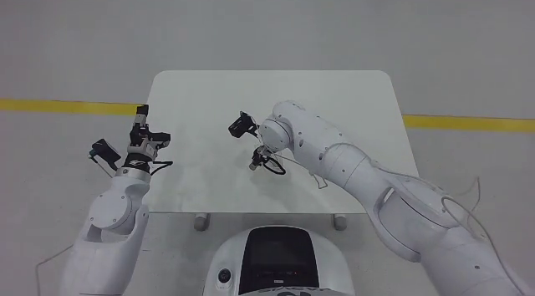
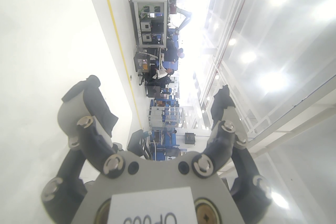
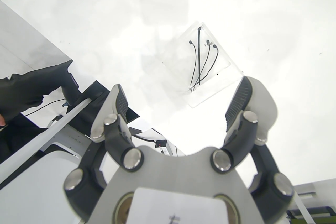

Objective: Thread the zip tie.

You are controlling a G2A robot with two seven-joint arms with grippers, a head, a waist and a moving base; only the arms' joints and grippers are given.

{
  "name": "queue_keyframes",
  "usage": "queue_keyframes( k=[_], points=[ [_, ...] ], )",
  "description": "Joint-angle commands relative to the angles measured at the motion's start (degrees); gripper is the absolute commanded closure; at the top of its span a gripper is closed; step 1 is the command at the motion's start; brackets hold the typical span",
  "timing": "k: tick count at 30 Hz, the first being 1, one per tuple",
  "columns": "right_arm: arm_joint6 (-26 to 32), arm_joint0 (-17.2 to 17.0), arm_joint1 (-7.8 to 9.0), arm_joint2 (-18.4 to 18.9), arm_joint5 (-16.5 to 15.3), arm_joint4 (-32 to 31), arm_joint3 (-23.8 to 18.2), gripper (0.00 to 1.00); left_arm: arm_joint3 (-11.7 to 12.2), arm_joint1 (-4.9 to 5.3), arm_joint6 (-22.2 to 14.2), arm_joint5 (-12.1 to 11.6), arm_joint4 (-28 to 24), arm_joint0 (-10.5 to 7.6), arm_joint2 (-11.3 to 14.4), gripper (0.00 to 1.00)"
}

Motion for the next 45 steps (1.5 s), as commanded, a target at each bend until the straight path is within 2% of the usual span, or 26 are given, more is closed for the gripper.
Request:
queue_keyframes(
  k=[1,6,12,19,29,32,40,42,43,45],
  points=[
    [0.0,0.0,0.0,0.0,0.0,0.0,0.0,0.0,0.0,0.0,0.0,0.0,0.0,0.0,0.0,0.0],
    [-0.3,-0.2,0.0,-0.1,-0.2,-0.3,-0.2,0.0,0.0,0.0,0.0,0.0,0.0,0.0,0.0,0.0],
    [-0.4,-1.2,-0.04,-0.7,1.8,-4.4,-2.1,0.0,0.0,0.0,0.0,0.0,0.0,0.0,0.0,0.0],
    [0.5,-1.5,-1.09,-1.1,3.5,-6.4,-1.2,0.0,0.0,0.0,0.0,0.0,0.0,0.0,0.0,0.0],
    [0.5,-1.5,-1.09,-1.1,3.5,-6.4,-1.2,0.0,0.0,0.0,0.0,0.0,0.0,0.0,0.0,0.0],
    [-1.4,-2.1,-1.13,-1.0,2.2,-6.9,-0.7,0.0,0.0,0.0,0.0,0.0,0.0,0.0,0.0,0.0],
    [-1.4,-1.5,-2.16,-0.3,0.5,-7.2,1.4,0.01,0.0,0.0,0.0,0.0,0.0,0.0,0.0,0.0],
    [-1.5,-1.3,-2.43,-0.1,0.3,-7.3,1.9,0.28,0.0,0.0,0.0,0.0,0.0,0.0,0.0,0.0],
    [-1.5,-1.3,-2.54,0.0,0.2,-7.3,2.1,0.52,0.0,0.0,0.0,0.0,0.0,0.0,0.0,0.0],
    [-1.5,-1.2,-2.79,0.1,-0.1,-7.5,2.5,0.57,0.0,0.0,0.0,0.0,0.0,0.0,0.0,0.0]
  ],
)
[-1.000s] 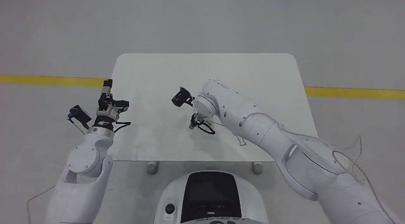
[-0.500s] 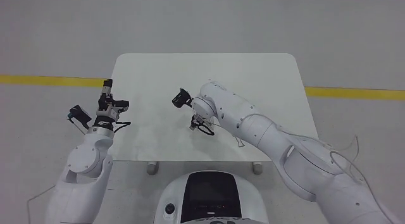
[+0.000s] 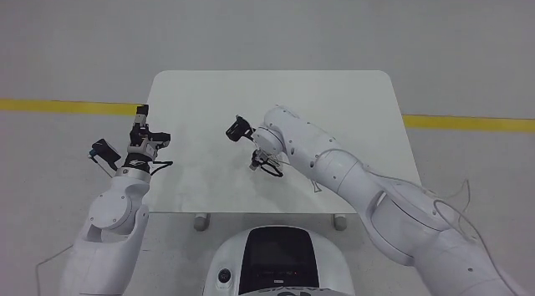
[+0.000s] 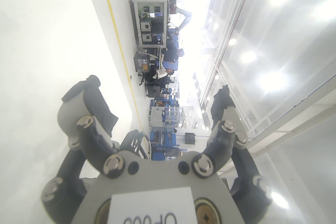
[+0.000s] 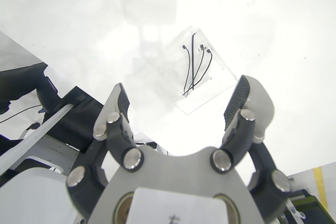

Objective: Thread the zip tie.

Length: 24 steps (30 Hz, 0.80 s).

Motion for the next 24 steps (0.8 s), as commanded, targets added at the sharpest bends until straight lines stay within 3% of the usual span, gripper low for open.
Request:
queue_keyframes(
  k=[1,9,15,24],
  points=[
    [0.0,0.1,-0.24,0.1,-0.2,-0.1,0.4,0.6,0.0,0.0,0.0,0.0,0.0,0.0,0.0,0.0],
    [-1.2,0.0,-1.26,0.3,0.7,-1.8,2.4,0.67,0.0,0.0,0.0,0.0,0.0,0.0,0.0,0.0],
    [-2.2,-0.3,-2.05,0.3,1.2,-3.1,3.9,0.78,0.0,0.0,0.0,0.0,0.0,0.0,0.0,0.0],
    [-2.9,-0.5,-3.39,0.4,1.1,-4.1,7.0,0.77,0.0,0.0,0.0,0.0,0.0,0.0,0.0,0.0]
  ],
)
